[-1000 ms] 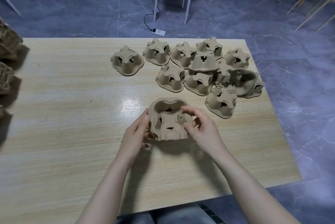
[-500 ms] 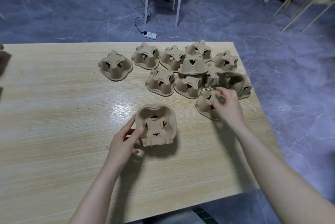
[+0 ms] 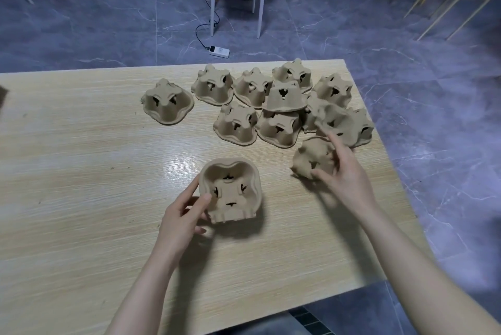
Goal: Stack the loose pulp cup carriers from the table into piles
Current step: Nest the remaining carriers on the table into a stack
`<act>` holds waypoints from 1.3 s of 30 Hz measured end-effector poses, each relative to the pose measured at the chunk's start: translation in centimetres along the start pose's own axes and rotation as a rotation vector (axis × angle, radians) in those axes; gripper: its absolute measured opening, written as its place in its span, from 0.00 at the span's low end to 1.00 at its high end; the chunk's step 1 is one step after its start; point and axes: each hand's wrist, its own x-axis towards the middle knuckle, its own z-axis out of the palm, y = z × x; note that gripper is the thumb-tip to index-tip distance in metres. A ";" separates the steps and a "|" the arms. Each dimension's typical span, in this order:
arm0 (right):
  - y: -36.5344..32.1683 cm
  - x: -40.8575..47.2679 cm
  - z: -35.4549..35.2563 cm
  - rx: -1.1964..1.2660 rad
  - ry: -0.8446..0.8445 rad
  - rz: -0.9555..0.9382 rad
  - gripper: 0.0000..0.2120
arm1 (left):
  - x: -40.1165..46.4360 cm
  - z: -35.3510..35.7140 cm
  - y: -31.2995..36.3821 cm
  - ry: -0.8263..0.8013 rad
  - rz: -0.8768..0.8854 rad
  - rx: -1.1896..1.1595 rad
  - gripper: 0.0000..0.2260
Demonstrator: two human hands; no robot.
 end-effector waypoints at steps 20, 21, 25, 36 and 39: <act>-1.3 -3.2 -1.5 -0.024 -0.022 0.074 0.14 | 0.1 -0.2 -0.1 -0.013 -0.011 -0.009 0.22; -1.4 -3.4 -1.6 0.004 -0.011 0.070 0.14 | 0.1 -0.2 -0.1 -0.017 -0.009 -0.011 0.22; -2.2 -4.1 -1.8 0.189 0.018 -0.034 0.13 | 0.2 -0.2 -0.2 -0.021 -0.009 -0.014 0.22; -6.0 -4.7 0.1 0.371 -0.087 -0.417 0.23 | 0.4 -0.3 -0.4 -0.025 -0.020 -0.035 0.22; -6.8 -4.9 1.1 0.362 -0.198 -0.480 0.20 | 0.4 -0.4 -0.4 -0.037 -0.011 -0.026 0.21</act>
